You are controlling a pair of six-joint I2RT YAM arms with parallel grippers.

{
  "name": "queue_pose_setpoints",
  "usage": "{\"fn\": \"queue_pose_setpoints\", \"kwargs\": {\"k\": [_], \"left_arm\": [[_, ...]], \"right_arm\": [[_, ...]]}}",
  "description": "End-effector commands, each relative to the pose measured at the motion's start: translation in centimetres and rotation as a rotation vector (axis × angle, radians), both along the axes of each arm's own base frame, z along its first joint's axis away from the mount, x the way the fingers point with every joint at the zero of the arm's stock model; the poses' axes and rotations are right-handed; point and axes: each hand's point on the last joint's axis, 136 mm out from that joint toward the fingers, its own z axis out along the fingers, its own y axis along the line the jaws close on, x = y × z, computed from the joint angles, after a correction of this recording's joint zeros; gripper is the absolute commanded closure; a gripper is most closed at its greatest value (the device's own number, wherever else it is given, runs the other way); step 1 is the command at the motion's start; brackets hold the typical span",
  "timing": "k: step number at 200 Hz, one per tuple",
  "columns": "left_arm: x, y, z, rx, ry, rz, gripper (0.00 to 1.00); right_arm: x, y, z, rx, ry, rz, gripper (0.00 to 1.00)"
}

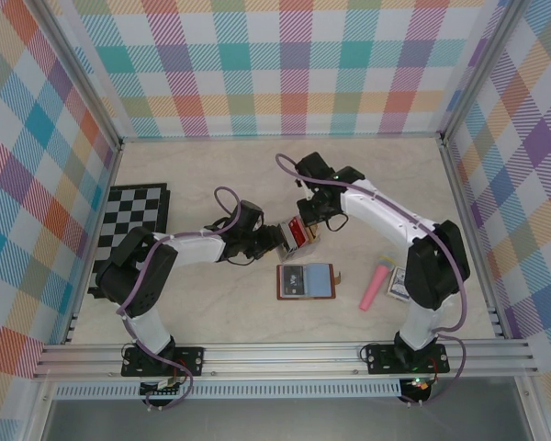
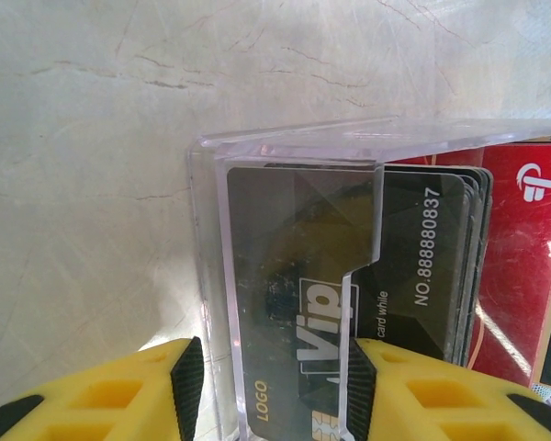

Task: Put the credit cards into the card holder
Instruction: Pick up the credit card from the storage box.

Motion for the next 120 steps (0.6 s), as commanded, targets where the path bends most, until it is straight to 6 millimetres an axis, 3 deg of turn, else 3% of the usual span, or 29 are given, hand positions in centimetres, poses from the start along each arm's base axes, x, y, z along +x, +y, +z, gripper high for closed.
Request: {"fn": "queue_pose_setpoints", "kwargs": {"k": [1,85,120], "left_arm": [[-1.2,1.6,-0.8,0.051,0.036,0.006,0.53],[-1.2,1.3,3.2,-0.02,-0.042,0.001,0.38],[-2.1,0.2,7.5,-0.18,-0.115,0.003,0.32]], "right_arm": [[-1.2,-0.2,0.9,0.061,0.027,-0.027,0.97],[-3.5,-0.8,4.4,0.386,0.039,-0.128,0.99],[-5.1,-0.2,5.9,0.655,0.091,-0.15,1.0]]}}
